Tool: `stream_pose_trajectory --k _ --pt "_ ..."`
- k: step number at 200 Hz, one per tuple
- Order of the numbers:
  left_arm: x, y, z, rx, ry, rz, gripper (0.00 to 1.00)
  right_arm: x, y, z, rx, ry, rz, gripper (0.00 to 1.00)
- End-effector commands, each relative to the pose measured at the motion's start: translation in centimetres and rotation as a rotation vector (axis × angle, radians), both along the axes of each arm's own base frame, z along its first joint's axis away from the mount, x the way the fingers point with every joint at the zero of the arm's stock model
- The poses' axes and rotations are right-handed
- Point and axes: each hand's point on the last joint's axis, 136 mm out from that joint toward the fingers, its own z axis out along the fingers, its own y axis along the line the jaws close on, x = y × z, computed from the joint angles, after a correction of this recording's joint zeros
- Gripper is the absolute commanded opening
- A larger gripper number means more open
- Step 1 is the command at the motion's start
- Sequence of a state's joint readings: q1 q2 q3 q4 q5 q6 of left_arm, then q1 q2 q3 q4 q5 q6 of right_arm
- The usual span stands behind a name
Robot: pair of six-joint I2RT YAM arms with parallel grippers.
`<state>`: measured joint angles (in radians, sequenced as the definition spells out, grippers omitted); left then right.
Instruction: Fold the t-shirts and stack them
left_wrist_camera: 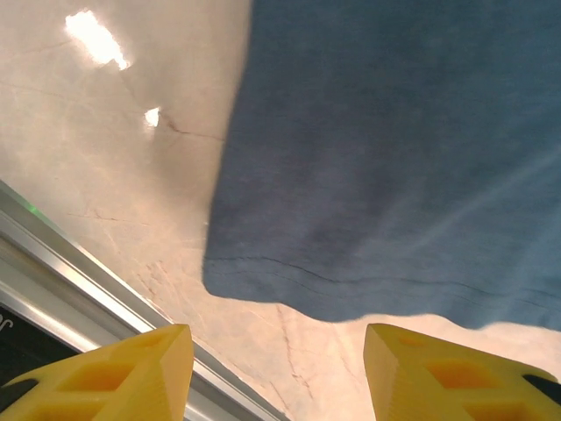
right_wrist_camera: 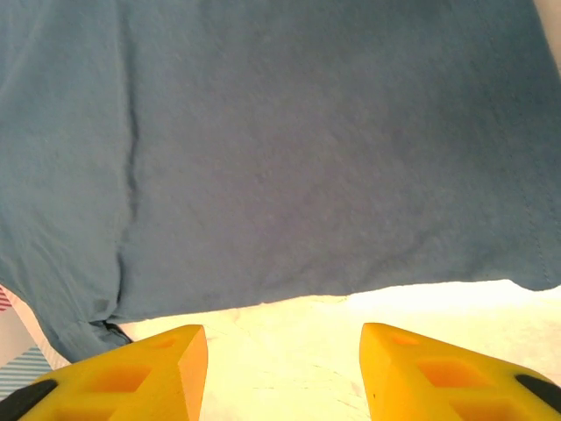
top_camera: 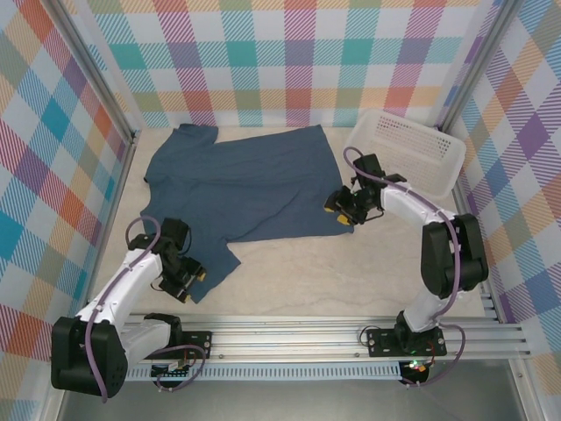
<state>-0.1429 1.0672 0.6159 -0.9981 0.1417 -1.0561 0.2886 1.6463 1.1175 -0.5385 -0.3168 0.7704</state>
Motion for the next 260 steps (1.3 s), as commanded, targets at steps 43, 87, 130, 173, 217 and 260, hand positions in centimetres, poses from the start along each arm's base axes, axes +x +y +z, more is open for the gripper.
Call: stream_pose_trajectory --k 43,87,130,173,217,260 --pt "-1.4 0.1 -2.1 0.012 0.055 0.011 0.51 -2.1 -0.9 1.5 0.028 -0.047 0.003 0.5" --pt "0.5 -0.4 -3.9 -0.009 0.003 0.034 0.44 -2.6 -1.0 1.4 0.028 -0.041 0.003 0.5" --pt "1.3 -0.2 -4.3 0.021 -0.002 0.013 0.18 -2.8 -1.6 0.8 -0.004 -0.031 0.0 0.5" --pt "1.0 0.8 -1.7 0.086 -0.038 0.001 0.0 -3.0 -4.5 -2.2 -0.11 0.052 -0.089 0.5" --pt "0.0 1.9 0.8 0.132 -0.074 0.015 0.0 -1.2 -5.7 -4.8 -0.186 0.091 -0.171 0.47" --pt "-0.1 2.1 0.9 0.142 -0.072 0.018 0.0 -1.2 -6.6 -6.9 -0.244 0.159 -0.228 0.41"
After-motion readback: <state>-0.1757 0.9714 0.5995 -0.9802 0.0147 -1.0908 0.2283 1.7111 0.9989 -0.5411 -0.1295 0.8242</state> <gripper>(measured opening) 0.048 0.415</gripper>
